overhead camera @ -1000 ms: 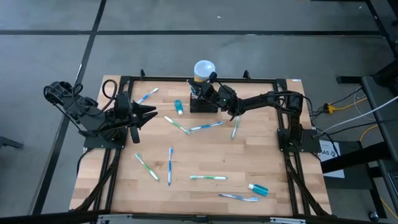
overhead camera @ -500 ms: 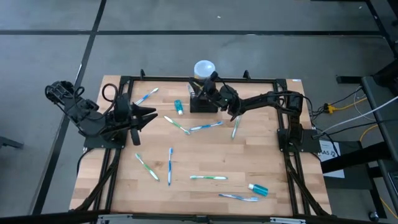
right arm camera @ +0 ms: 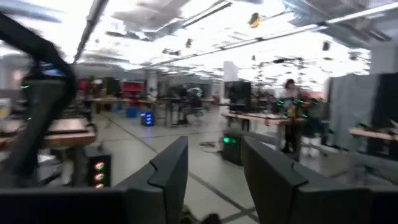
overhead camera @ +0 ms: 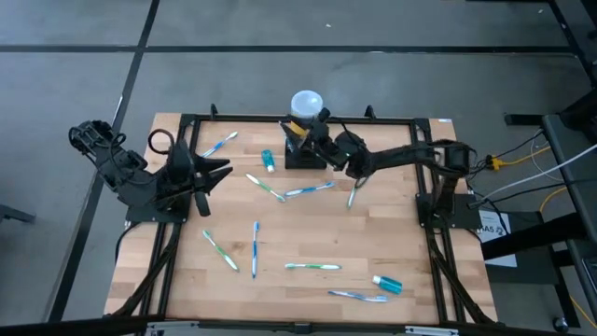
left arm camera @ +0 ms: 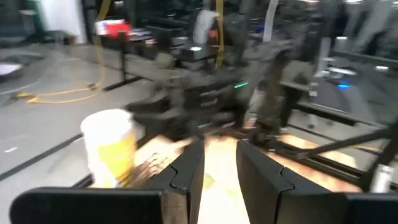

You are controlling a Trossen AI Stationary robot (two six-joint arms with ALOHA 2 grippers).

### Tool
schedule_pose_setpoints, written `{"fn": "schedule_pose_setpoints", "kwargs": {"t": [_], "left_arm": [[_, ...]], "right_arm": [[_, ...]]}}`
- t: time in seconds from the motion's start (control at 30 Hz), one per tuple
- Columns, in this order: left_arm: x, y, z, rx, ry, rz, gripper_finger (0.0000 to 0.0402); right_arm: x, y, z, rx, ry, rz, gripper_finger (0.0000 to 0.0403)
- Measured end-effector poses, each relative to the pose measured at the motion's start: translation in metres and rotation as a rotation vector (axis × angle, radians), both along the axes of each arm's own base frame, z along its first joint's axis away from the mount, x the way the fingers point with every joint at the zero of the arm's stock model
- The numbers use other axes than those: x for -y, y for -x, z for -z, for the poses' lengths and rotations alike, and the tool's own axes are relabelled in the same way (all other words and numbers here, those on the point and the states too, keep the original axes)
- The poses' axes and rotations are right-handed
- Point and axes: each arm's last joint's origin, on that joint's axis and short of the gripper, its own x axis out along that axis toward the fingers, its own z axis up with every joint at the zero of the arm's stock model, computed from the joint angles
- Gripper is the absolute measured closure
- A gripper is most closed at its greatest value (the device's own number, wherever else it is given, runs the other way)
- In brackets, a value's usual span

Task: Pick & Place toothbrushing station
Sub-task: Put the green toothbrush in the wire organizer

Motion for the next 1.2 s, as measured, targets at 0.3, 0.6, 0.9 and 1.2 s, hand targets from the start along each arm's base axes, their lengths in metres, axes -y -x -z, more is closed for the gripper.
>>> {"fn": "schedule_pose_setpoints", "kwargs": {"t": [0.3, 0.6, 0.9, 1.2], "left_arm": [[-0.014, 0.007, 0.033, -0.262, 0.071, -0.032, 0.0313], [-0.018, 0.003, 0.035, -0.252, -0.003, -0.13, 0.0313], [-0.019, 0.003, 0.033, -0.197, 0.01, -0.181, 0.0313], [-0.019, 0.002, 0.032, -0.186, 0.002, -0.188, 0.0313]], "right_arm": [[-0.078, 0.078, -0.087, -0.258, -0.04, -0.001, 0.025], [-0.099, 0.152, -0.057, -0.549, -0.729, 0.092, 0.0253], [-0.084, 0.163, -0.012, -0.576, -1.098, 0.576, 0.032], [-0.037, 0.161, 0.007, -0.659, -1.191, 0.734, 0.0288]]}}
